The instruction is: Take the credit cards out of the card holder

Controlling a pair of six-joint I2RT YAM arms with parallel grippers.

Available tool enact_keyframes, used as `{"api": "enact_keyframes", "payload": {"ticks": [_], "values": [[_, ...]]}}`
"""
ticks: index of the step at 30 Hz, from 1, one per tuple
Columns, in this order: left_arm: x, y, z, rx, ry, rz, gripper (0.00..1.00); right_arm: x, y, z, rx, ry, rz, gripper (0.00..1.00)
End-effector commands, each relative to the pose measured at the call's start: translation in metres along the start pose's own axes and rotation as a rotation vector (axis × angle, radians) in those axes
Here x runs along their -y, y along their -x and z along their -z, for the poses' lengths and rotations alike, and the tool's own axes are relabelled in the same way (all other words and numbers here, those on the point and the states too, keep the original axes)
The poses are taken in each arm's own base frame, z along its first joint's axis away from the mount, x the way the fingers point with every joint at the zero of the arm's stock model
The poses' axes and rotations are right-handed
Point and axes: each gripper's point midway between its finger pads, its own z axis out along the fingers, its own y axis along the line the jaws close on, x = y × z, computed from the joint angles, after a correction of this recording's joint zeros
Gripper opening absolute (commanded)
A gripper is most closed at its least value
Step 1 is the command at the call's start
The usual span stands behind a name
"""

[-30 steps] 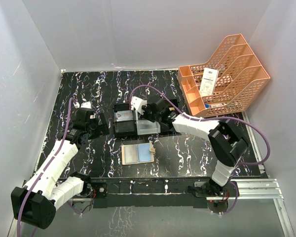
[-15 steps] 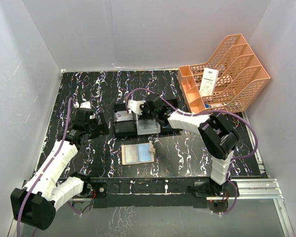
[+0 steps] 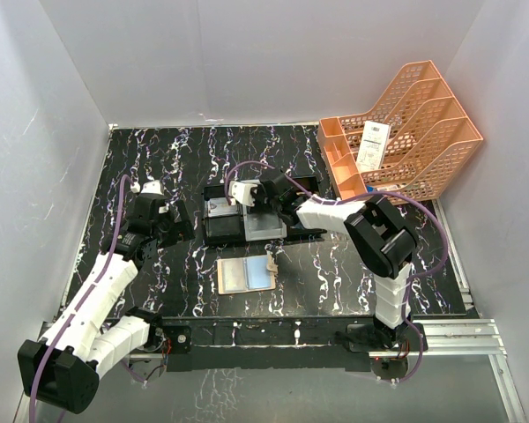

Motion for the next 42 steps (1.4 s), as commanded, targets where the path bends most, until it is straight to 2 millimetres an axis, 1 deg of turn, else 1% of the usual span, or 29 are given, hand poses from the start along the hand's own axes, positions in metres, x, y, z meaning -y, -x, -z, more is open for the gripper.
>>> {"api": "enact_keyframes", "payload": {"ticks": [1,4,9,19,22,29,33,39,41,42], "values": [[-0.002,0.001,0.000,0.014,0.000,-0.007,0.99,0.029,0.021,-0.003,0.064,-0.074,0.017,0.03],[-0.001,0.000,-0.001,0.011,-0.005,-0.011,0.99,0.020,0.017,-0.004,0.055,-0.037,0.032,0.07],[-0.001,0.000,-0.001,0.012,-0.007,-0.013,0.99,0.013,0.012,-0.007,0.040,-0.014,0.038,0.08],[-0.001,0.000,0.000,0.013,-0.010,-0.013,0.99,0.005,0.003,-0.020,0.008,0.013,0.052,0.09],[-0.001,0.000,-0.001,0.011,-0.008,-0.014,0.99,0.005,0.003,-0.021,0.001,0.020,0.042,0.12],[0.000,-0.002,-0.003,-0.001,-0.010,-0.017,0.99,0.006,0.013,-0.006,0.037,0.032,0.012,0.24],[0.001,-0.002,-0.003,-0.001,-0.014,-0.017,0.99,0.009,0.020,0.005,0.051,0.046,0.005,0.27],[0.002,-0.002,-0.003,-0.002,-0.020,-0.018,0.99,0.012,0.032,0.024,0.080,0.065,-0.030,0.29],[0.002,-0.003,-0.003,-0.003,-0.024,-0.019,0.99,0.018,0.037,0.034,0.095,0.040,-0.062,0.29],[0.002,-0.002,-0.002,-0.002,-0.025,-0.019,0.99,0.025,0.042,0.041,0.111,0.013,-0.100,0.29]]}}
